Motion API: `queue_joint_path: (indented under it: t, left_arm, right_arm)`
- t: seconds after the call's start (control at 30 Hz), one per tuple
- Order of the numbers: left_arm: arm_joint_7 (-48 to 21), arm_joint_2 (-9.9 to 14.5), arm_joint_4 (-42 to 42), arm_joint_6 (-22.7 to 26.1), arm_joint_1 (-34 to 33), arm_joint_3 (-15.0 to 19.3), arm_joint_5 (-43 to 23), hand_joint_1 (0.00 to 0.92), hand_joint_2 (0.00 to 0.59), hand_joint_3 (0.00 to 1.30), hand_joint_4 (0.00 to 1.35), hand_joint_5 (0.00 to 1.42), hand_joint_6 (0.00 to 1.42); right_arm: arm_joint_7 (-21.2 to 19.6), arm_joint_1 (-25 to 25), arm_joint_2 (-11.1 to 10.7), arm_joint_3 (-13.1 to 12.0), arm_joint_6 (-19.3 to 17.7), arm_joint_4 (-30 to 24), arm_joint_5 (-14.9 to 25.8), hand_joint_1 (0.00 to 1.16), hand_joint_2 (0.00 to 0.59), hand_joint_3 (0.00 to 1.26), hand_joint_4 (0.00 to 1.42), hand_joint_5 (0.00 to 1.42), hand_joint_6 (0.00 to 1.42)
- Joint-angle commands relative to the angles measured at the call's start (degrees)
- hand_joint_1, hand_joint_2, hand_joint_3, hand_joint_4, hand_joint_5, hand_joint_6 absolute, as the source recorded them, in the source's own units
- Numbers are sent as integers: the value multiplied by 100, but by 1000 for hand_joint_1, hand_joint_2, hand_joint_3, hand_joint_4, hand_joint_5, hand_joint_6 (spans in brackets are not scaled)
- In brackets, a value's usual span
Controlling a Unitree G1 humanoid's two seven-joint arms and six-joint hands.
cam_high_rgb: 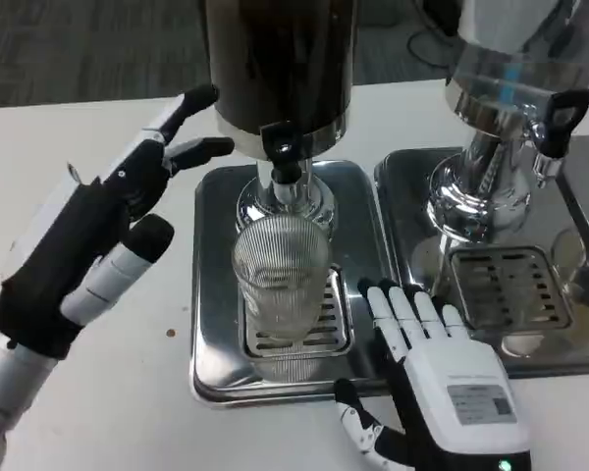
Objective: Grasp the cup under the faucet to collect the drink, then remove the cup.
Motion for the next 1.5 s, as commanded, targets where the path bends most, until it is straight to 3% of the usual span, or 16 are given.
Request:
queue_joint_path:
  t: [0.03, 0.37, 0.67, 0.97, 1.33, 1.5]
  left_arm:
    - [-193, -152, 155, 115, -200, -7, 77, 0, 113, 95, 0, 182, 156]
    - [-502, -418, 328, 316, -615, -94, 264, 0, 112, 91, 0, 165, 157]
    - [-694, -493, 414, 361, -759, -277, 439, 0, 112, 122, 0, 188, 175]
    - [-633, -421, 264, 31, -633, -365, 851, 0, 119, 188, 3, 238, 220]
    - [11, -87, 240, -591, -488, -336, 2043, 0, 124, 206, 15, 242, 230]
    - [323, 4, 132, -658, -436, -399, 2397, 0, 124, 211, 16, 240, 231]
  right_arm:
    - [-128, 23, 48, -15, 61, 24, 21, 394, 419, 4, 0, 0, 1]
    - [-163, 41, 83, 8, 107, 26, 53, 394, 419, 4, 0, 0, 7]
    - [-187, 89, 90, 15, 124, 12, 91, 393, 419, 14, 0, 0, 26]
    - [-182, 76, 71, -19, 118, -4, 101, 393, 419, 15, 0, 0, 43]
    - [-121, 57, 23, -70, 97, -63, 142, 393, 419, 15, 0, 0, 47]
    - [-69, 27, -38, -97, 87, -101, 136, 393, 419, 15, 0, 0, 48]
